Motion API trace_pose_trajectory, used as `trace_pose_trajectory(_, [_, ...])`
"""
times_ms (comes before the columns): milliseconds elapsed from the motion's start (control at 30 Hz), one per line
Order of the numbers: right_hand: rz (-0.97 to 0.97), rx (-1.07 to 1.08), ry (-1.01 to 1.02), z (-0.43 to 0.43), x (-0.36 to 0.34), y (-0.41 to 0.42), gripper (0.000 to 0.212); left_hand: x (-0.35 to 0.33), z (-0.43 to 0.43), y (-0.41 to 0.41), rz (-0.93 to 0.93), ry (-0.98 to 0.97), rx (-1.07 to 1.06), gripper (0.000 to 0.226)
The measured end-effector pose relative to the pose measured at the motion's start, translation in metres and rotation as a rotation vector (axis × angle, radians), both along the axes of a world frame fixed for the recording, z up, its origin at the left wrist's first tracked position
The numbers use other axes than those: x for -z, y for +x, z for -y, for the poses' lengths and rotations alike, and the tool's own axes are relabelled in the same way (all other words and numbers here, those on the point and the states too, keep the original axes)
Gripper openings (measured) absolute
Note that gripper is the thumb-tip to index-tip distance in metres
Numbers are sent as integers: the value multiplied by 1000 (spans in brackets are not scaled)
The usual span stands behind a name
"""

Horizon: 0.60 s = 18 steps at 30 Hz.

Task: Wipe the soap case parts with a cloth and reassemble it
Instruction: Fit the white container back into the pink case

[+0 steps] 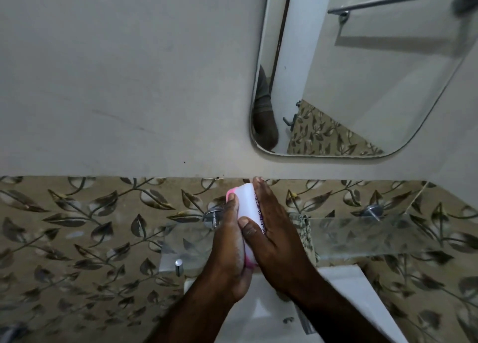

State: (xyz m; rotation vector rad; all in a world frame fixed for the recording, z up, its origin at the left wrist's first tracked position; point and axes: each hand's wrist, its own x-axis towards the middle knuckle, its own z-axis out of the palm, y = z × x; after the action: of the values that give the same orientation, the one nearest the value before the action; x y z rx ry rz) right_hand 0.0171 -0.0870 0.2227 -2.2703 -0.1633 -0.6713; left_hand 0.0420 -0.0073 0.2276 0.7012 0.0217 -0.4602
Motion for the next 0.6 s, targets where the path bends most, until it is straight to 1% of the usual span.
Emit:
trace_pose_trajectory(67, [-28,-11,-35,2,-1,2,65,-1,-1,0,1,9,-4,52])
trace_pose_trajectory(133, [-69,-16,-35,3,3,3,75,1,-3,1,-9,25,3,52])
trace_pose_trajectory(267, [-86,-70,135,7,27,-5,103,13,-13,8,-68,24,37,52])
trace_pose_trajectory(300, [-87,-98,135,7,35,-8,103,16,-16,10,-98,24,34,52])
trace_pose_trajectory(367, [-84,-131,99,8,47,-12,90,24,-20,15,-98,97,-15,47])
trace_pose_trajectory(433, [-67,-124,36,12,53,-11,80,33,-22,20,-31,253,-110,36])
trace_pose_trajectory(500, [-74,-96,-24,15,56,-10,80,42,-24,29,60,438,-222,26])
trace_pose_trajectory(567, [-85,-60,-95,18,61,-8,80,44,-27,34,141,552,-289,27])
trace_pose_trajectory(600, [-92,-41,-128,18,63,-7,81,44,-28,35,181,595,-287,29])
